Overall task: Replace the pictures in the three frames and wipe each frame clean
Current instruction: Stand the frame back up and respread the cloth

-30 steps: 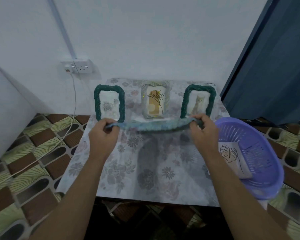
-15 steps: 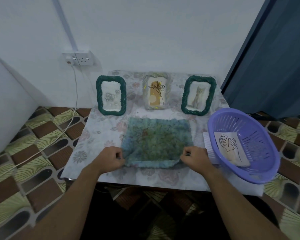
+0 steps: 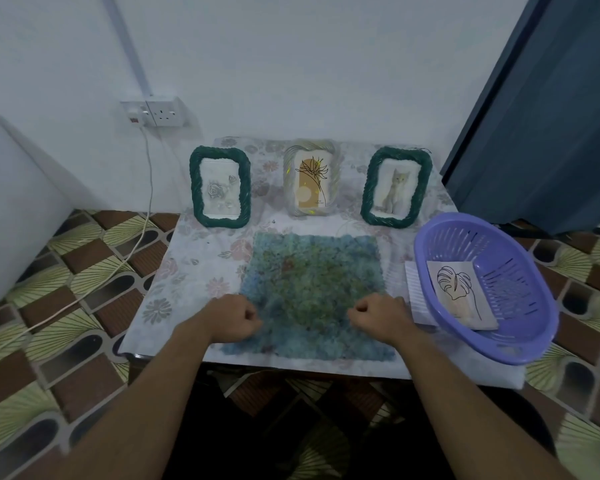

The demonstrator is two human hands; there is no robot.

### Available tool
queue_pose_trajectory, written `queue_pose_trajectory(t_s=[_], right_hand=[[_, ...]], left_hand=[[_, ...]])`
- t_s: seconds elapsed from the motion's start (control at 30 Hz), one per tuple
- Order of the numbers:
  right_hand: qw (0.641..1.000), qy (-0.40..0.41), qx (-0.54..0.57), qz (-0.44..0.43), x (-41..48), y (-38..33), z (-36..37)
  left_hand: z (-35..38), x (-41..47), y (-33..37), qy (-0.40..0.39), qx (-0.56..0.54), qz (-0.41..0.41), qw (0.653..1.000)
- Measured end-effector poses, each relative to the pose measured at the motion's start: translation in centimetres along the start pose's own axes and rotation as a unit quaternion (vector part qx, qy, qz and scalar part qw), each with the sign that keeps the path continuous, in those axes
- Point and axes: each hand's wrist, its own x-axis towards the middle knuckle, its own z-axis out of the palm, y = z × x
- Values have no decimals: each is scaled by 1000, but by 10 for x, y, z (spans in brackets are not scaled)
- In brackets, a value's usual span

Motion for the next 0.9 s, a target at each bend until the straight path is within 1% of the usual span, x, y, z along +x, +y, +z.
queue_pose_trajectory(t_s=[0.1, 0.23, 0.4, 0.5, 0.6, 0.7, 0.77, 0.83, 0.9], right_hand=[[997, -11, 69, -33, 8, -17, -1], [987, 12, 143, -65, 24, -50, -5], [958, 71, 268, -74, 49, -83, -16], [940, 105, 318, -61, 70, -92, -25], [929, 127, 345, -33, 94, -95, -35], [926, 139, 352, 10, 122, -92, -41], [920, 155, 358, 35, 142, -87, -44], [915, 177, 358, 51, 160, -82, -46], [917, 210, 335, 57, 175, -79, -49]], left_hand=[[0, 8, 13, 42, -31, 7, 999], [-10, 23, 39, 122, -113, 25, 986], [-28, 55, 61, 214, -171, 18, 962], [-42, 83, 69, 247, -168, 14, 954], [-55, 114, 71, 260, -135, 3, 956], [-65, 147, 66, 261, -131, -19, 956], [-72, 168, 60, 253, -134, -49, 957], [-78, 185, 57, 238, -109, -93, 961], [-83, 199, 54, 229, -90, -132, 960]])
